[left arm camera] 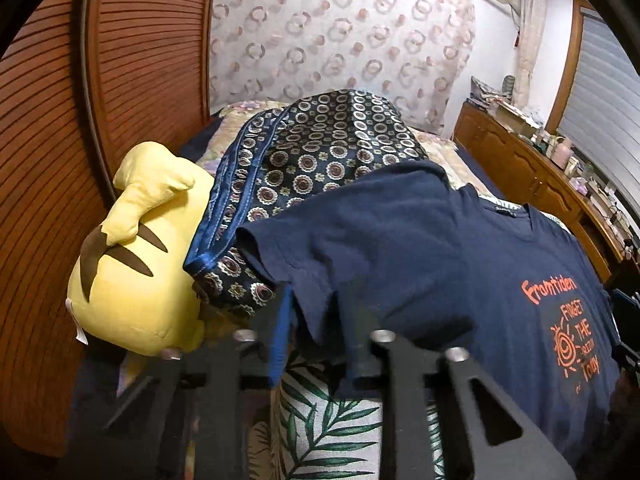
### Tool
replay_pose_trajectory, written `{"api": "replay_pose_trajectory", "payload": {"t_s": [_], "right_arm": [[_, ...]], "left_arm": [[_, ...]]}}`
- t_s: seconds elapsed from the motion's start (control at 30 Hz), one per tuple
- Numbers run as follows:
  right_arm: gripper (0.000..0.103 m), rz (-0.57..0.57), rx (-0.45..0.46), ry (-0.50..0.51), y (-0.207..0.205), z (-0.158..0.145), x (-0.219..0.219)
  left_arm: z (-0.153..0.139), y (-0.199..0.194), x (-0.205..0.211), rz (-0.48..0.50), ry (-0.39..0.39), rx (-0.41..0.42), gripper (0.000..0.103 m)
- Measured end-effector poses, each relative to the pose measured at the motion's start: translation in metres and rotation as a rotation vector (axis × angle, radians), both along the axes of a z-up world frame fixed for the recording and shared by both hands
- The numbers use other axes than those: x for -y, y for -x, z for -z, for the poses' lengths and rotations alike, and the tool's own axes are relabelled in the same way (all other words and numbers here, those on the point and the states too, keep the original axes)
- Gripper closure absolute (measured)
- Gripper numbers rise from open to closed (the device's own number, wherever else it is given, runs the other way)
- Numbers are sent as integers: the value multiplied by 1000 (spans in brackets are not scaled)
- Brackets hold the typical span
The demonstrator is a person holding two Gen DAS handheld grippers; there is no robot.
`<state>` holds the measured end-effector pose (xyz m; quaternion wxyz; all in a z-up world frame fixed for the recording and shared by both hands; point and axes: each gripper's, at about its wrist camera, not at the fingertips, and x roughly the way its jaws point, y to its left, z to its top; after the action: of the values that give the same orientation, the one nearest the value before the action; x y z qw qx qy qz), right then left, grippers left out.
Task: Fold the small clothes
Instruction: 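Grasp the sleeve nearest the left tool and fold it over the shirt body, then open the left tool to release the folded sleeve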
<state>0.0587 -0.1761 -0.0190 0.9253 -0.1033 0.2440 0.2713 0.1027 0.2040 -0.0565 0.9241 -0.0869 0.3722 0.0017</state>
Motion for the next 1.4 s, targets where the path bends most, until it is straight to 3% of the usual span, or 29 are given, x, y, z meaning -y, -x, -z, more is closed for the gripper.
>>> {"api": "replay_pose_trajectory", "payload": {"t_s": [0.17,0.4,0.53,0.83,0.97,1.13,1.23,1.3,1.4], "right_arm": [[0,12,-1,-8,0,0,3],[0,42,14,-28,2,-6,14],[0,67,21,-40,3,-7,22],[0,137,25,-61,11,-6,29],[0,160,21,-67,14,-6,25],[0,168,15,-64,15,-6,17],[0,147,16,-62,15,-8,11],[1,128,19,-55,15,-9,7],[5,84,16,-46,7,-13,-2]], "left_arm": [[-19,7,16,35,-19,53,97],[-79,23,68,146,-80,191,97],[-101,19,99,221,-71,232,97],[-92,3,185,407,-74,198,97],[-85,3,205,422,-108,180,97],[-86,19,202,411,-74,204,68],[-85,29,190,385,-62,214,47],[-84,31,184,360,-67,217,27],[-76,38,171,320,-74,218,23]]}}
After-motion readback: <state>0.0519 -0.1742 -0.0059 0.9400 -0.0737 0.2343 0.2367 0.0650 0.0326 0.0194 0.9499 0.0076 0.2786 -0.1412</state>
